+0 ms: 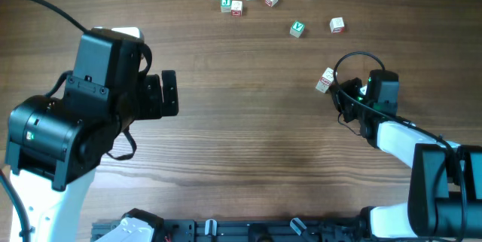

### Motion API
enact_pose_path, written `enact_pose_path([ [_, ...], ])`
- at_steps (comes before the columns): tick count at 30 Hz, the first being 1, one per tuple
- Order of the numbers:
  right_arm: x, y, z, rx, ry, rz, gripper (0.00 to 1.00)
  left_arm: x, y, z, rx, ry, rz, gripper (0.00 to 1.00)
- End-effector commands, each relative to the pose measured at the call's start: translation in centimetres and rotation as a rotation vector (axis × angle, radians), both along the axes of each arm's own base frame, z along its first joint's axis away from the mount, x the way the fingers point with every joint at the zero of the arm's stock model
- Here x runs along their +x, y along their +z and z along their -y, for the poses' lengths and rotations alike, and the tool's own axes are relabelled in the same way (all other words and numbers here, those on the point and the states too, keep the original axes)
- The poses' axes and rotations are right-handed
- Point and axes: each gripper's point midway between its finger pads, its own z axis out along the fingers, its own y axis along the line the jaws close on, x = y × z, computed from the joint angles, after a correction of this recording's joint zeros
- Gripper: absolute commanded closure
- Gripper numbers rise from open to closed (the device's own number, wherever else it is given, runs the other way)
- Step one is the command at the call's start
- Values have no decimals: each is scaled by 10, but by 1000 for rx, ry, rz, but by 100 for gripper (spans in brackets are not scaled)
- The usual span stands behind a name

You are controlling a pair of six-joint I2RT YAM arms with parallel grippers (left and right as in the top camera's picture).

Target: Form a tower

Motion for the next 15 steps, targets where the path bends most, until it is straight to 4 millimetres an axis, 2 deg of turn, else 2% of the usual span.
enact_pose_path([
  [1, -3, -6, -3, 9, 5, -21, 96, 0, 1, -4, 5, 21, 9, 0],
  [4, -10, -14, 2, 11, -41, -76, 96, 0, 1, -4, 5, 21, 9, 0],
  [15, -8, -11, 0, 21, -39, -65, 96, 0, 1, -4, 5, 21, 9, 0],
])
